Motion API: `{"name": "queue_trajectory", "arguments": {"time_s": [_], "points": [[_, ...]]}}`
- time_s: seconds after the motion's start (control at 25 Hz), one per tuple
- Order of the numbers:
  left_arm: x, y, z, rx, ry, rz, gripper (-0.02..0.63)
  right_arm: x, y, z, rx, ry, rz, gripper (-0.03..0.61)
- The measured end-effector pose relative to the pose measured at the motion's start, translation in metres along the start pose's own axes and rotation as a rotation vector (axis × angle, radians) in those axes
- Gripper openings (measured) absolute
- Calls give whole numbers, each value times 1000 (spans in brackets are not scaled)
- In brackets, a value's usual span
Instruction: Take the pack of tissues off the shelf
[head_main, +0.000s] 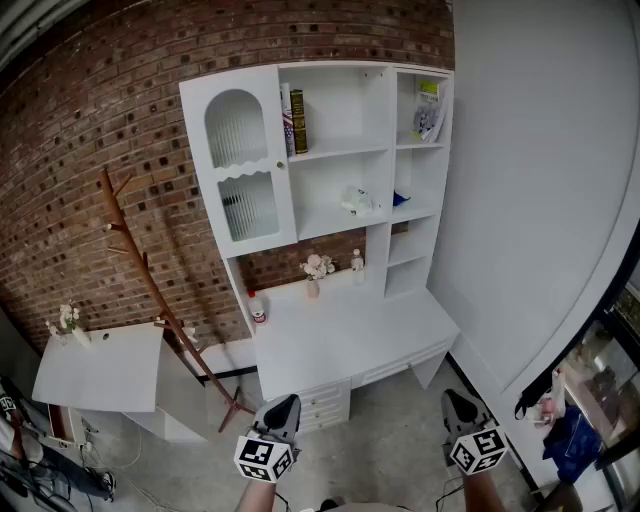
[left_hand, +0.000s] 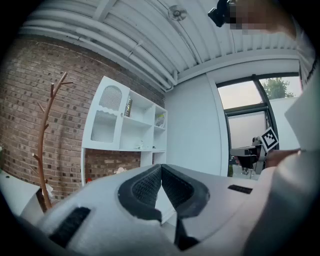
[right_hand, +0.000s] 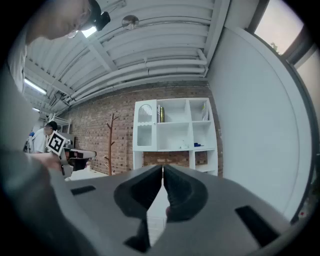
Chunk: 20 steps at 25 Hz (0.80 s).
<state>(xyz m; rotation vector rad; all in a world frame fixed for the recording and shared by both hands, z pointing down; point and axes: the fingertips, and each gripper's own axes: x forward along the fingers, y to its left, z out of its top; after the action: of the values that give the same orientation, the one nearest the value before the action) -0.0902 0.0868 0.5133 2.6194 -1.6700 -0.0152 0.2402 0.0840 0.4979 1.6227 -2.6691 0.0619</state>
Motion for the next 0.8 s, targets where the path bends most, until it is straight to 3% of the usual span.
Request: {"name": "queue_trajectory", "arguments": {"time_s": [0.8], "points": [[-5,11,-1,-13,-4,-8,25,7,15,5,-7,-2,-3,34]]}}
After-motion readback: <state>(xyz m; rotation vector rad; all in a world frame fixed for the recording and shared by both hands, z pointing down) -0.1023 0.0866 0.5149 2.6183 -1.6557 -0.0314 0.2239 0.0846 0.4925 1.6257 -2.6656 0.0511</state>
